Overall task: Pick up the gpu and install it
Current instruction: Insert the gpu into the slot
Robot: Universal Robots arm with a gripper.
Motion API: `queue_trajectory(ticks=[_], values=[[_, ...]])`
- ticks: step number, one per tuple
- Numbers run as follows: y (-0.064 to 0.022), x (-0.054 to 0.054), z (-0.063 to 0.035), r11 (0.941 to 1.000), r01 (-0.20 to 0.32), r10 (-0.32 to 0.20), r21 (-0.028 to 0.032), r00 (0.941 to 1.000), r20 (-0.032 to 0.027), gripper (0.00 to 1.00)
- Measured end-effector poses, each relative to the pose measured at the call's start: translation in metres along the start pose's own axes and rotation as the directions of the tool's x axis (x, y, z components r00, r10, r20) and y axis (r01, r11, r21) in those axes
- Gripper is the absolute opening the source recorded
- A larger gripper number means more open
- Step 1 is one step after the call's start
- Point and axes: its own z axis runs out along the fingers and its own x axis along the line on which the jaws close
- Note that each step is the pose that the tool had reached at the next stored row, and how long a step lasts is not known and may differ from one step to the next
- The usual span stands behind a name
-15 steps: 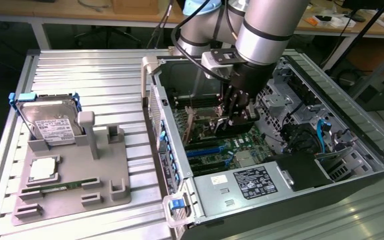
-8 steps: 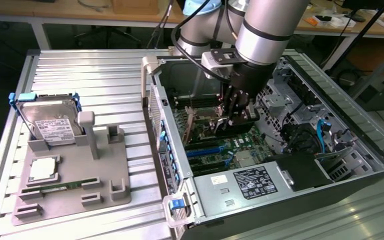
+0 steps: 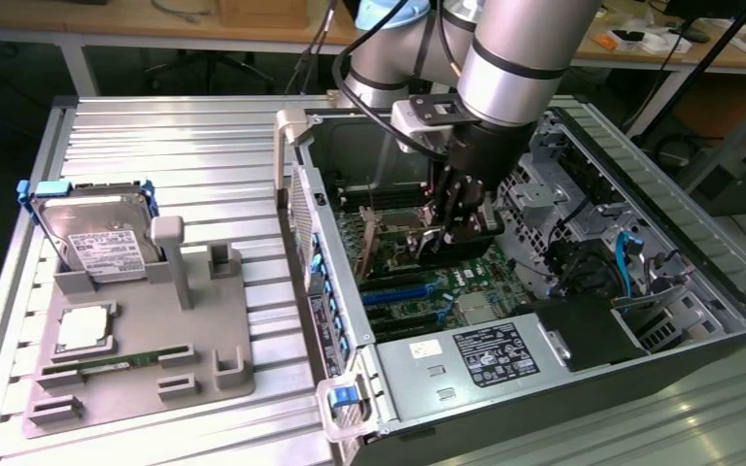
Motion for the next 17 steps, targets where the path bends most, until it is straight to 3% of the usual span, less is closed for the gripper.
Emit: queue_trajectory(ticks=[8, 17], values=[[0.0019, 0.0, 0.0152, 1.0, 0.0, 0.0, 0.0, 1.0, -0.0001, 0.27], [0.0117, 0.0, 0.0325, 1.0, 0.0, 0.0, 0.0001, 1.0, -0.0002, 0.27]])
